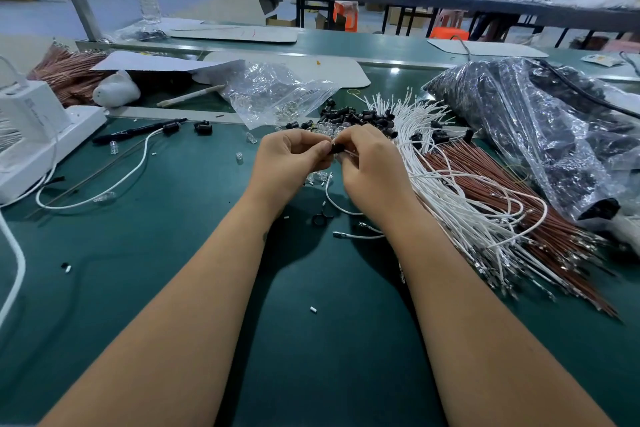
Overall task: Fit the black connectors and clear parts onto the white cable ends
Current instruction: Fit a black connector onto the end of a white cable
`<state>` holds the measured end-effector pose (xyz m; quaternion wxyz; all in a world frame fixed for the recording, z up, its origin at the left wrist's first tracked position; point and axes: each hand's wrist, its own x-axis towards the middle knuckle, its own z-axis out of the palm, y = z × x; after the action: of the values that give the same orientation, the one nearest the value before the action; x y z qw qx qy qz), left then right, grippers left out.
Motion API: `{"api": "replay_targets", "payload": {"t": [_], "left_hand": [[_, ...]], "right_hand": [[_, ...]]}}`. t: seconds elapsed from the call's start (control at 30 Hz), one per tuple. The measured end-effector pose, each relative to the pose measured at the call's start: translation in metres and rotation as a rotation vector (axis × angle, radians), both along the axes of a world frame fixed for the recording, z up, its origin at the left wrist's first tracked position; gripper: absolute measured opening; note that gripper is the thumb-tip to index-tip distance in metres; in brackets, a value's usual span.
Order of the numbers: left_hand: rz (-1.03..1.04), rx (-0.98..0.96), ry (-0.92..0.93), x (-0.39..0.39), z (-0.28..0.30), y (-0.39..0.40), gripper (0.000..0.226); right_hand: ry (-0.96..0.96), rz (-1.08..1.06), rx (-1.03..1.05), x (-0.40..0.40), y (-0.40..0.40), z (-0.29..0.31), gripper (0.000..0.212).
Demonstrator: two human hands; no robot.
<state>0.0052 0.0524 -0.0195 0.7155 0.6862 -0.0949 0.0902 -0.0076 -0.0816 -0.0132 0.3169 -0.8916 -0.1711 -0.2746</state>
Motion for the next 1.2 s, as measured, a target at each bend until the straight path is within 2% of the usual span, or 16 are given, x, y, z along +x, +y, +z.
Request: {"api": "replay_targets", "payload": {"t": [0.13,0.23,0.33,0.43,0.5,0.53,0.6,0.67,0.73,0.87,0.97,1.07,1.2], "left_hand": [[-0.022,0.006,-0.013,0.001,-0.001,0.0,0.012],[0.033,0.088,-0.04,0.004,-0.002,0.003,0.012],[0.263,0.199,-0.049,0.01,-0.002,0.014,0.013],[0.634,0.26,0.005,0.017,-0.004,0.033,0.019],[0.777,0.318,0.024,0.017,-0.004,0.042,0.018],[0.82,0.423,-0.02,0.016,-0.005,0.042,0.017],[0.844,0.676,-0.24,0.008,-0.004,0.032,0.025],[0.697,0.817,-0.482,-0.001,-0.001,0.009,0.039],[0.522,0.936,-0.554,-0.006,-0.001,-0.017,0.045],[0.432,0.934,-0.354,-0.004,-0.006,-0.041,0.045],[0.42,0.944,-0.369,0.002,-0.009,-0.033,0.033],[0.525,0.969,-0.336,0.009,-0.007,-0.015,0.026],[0.731,0.91,-0.146,0.011,-0.009,0.008,0.029]], "right_hand": [[0.018,-0.004,-0.091,0.001,-0.001,0.001,0.017],[-0.056,-0.094,-0.21,0.001,-0.003,0.002,0.017],[-0.11,-0.239,-0.283,0.003,-0.011,0.004,0.018],[-0.072,-0.381,-0.281,0.005,-0.021,0.006,0.021],[-0.025,-0.426,-0.268,0.004,-0.024,0.007,0.02],[0.003,-0.43,-0.27,0.003,-0.024,0.008,0.019],[0.039,-0.408,-0.278,0.001,-0.02,0.007,0.017],[0.039,-0.372,-0.294,0.0,-0.014,0.006,0.014],[0.016,-0.356,-0.328,0.0,-0.007,0.005,0.013],[0.018,-0.359,-0.367,0.003,-0.004,0.002,0.014],[0.041,-0.336,-0.378,0.005,-0.006,-0.002,0.014],[0.04,-0.312,-0.385,0.005,-0.007,-0.003,0.014],[0.1,-0.308,-0.386,0.004,-0.006,-0.005,0.017]]}}
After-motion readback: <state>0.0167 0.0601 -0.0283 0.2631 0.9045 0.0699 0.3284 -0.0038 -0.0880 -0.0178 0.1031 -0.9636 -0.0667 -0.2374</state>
